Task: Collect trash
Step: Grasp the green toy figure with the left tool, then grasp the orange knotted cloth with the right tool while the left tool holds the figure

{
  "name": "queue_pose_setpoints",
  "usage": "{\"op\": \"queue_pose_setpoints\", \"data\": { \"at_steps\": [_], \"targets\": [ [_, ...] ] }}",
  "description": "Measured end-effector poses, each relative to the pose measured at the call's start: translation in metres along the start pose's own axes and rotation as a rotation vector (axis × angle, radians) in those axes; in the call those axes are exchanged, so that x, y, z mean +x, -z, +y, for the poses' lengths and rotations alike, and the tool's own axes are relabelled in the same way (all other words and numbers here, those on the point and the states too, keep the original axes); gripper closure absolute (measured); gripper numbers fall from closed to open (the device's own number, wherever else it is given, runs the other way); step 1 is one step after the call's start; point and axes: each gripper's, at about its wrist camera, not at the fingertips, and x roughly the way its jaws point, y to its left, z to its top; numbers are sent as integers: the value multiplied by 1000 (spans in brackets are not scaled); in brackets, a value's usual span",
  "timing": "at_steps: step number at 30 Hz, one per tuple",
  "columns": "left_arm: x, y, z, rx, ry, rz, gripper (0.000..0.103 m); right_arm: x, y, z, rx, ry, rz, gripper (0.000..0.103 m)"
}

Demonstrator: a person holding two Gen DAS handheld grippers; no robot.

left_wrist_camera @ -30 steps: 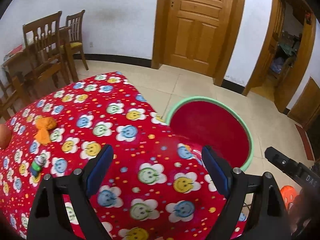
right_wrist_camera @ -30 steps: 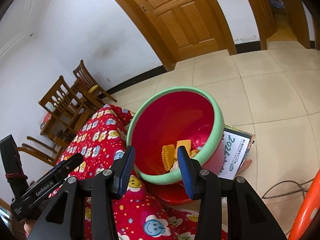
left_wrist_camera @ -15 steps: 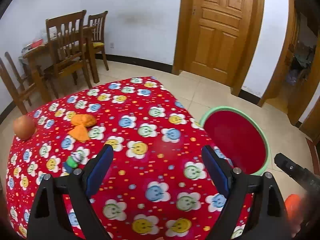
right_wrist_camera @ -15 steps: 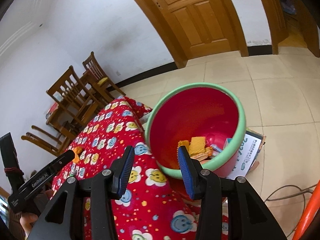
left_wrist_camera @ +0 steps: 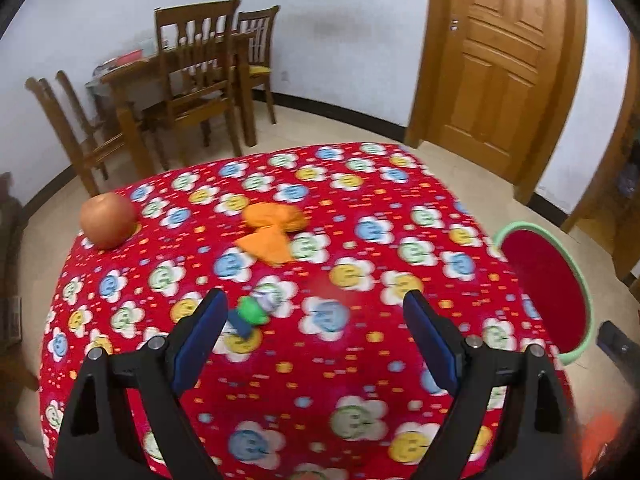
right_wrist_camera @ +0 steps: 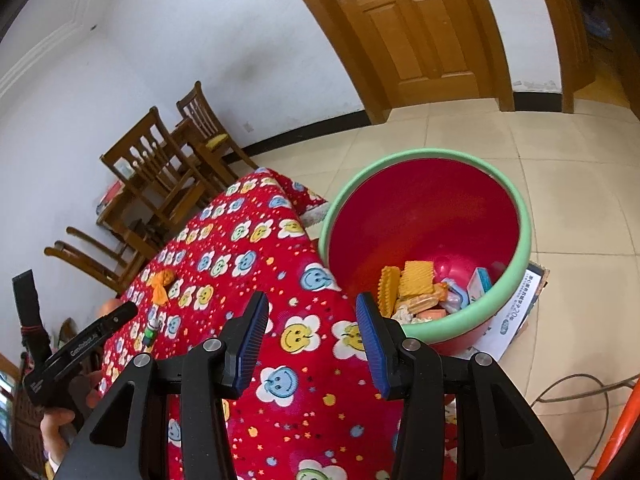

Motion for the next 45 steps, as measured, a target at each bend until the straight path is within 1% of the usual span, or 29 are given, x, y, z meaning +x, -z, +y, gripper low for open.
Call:
{"op": "queue_pose_setpoints", "data": {
  "at_steps": [6, 8, 9, 13, 18, 21, 22, 23, 25, 30, 34, 37, 40, 41, 45],
  "targets": [
    [20, 5, 26, -15, -59, 33, 15, 9, 2, 10, -20, 6, 21, 56],
    [28, 7, 32, -22, -72, 50, 17, 13, 2, 13, -25, 7, 26, 56],
    [31, 7, 35, -24, -74, 57, 17, 15, 2, 15, -26, 8, 27, 55],
    [43, 11, 41, -22, -77, 85, 26, 23, 3, 21, -35, 6, 43, 55],
    [55, 14, 44, -14, -72, 114, 31, 33, 5, 31, -58, 5, 62, 55],
    [62, 17, 45, -11, -56, 134, 44, 36, 5, 37, -74, 3, 67, 55],
    [64, 17, 45, -10, -52, 142, 50, 37, 4, 38, -78, 3, 68, 55],
    [66, 17, 46, -12, -45, 149, 55, 38, 4, 40, -84, 3, 70, 55],
    [67, 18, 46, -17, -29, 144, 59, 41, 3, 46, -98, 1, 74, 55],
    [66, 18, 48, -22, -8, 131, 62, 50, 3, 64, -135, -9, 90, 55],
    [62, 15, 61, -83, 21, 115, 62, 60, 3, 83, -171, -17, 102, 55],
    [60, 11, 74, -134, 17, 104, 62, 68, 4, 99, -202, -33, 117, 55],
    [61, 7, 91, -187, -11, 111, 62, 79, 4, 115, -227, -46, 136, 55],
    [61, 6, 96, -203, -21, 112, 65, 83, 4, 119, -230, -53, 143, 55],
    [59, 0, 119, -279, -46, 105, 65, 97, 5, 140, -257, -72, 160, 55]
  ]
}}
